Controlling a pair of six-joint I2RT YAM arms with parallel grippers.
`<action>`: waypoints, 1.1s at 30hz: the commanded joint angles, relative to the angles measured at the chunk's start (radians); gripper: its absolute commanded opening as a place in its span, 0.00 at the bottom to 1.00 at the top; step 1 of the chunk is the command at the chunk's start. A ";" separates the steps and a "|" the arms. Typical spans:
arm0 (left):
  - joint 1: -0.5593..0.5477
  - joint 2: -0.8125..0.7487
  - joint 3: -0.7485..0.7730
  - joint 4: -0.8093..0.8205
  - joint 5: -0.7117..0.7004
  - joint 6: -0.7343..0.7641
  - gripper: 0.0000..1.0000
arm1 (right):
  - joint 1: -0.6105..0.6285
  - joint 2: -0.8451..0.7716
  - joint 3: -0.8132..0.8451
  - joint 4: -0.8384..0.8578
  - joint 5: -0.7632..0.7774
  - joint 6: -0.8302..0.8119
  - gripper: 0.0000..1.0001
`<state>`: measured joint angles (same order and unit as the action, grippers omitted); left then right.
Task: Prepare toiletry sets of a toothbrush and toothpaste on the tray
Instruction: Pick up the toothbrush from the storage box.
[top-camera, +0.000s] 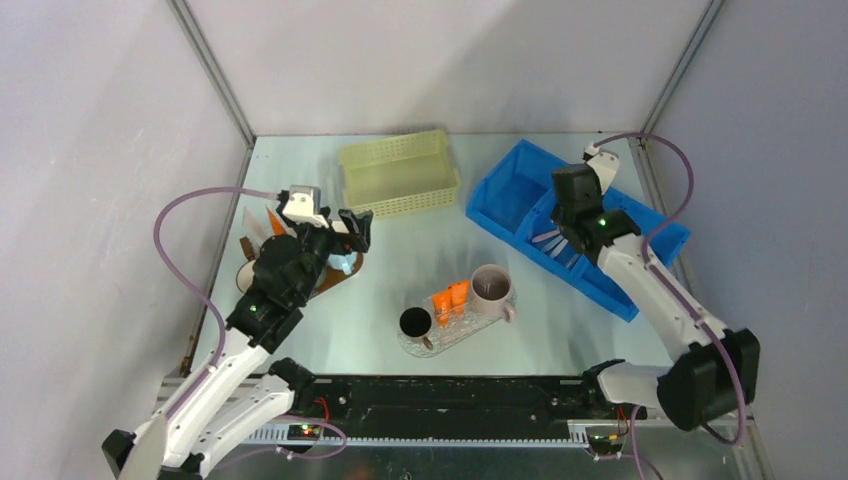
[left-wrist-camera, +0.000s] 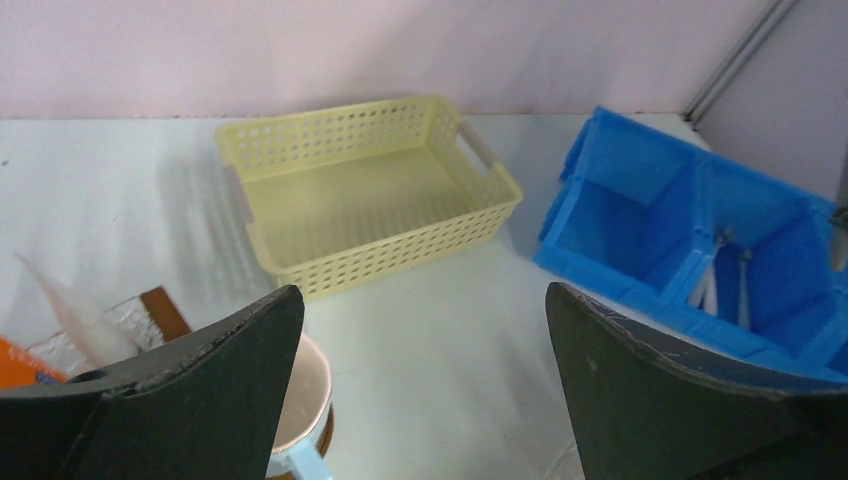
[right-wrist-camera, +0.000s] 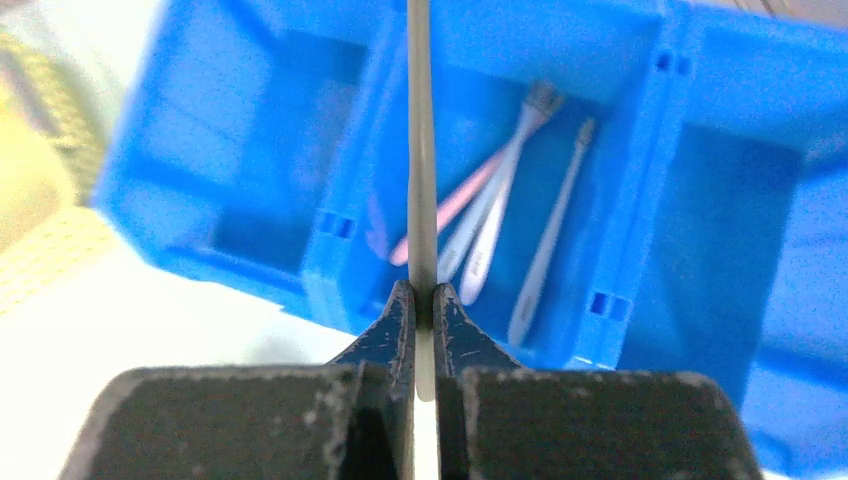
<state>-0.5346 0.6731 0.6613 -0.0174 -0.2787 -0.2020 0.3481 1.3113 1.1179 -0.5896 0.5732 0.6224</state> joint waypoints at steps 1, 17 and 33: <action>0.005 0.053 0.113 -0.016 0.086 -0.027 0.98 | 0.055 -0.119 -0.074 0.324 -0.118 -0.247 0.00; 0.005 0.284 0.490 -0.081 0.395 -0.128 0.97 | 0.246 -0.255 -0.225 0.723 -0.551 -0.597 0.00; 0.004 0.467 0.708 -0.163 0.587 -0.307 0.94 | 0.389 -0.214 -0.228 0.759 -0.757 -0.828 0.00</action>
<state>-0.5335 1.1110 1.3228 -0.1692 0.2287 -0.4232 0.7177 1.0912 0.8906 0.1116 -0.1558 -0.1318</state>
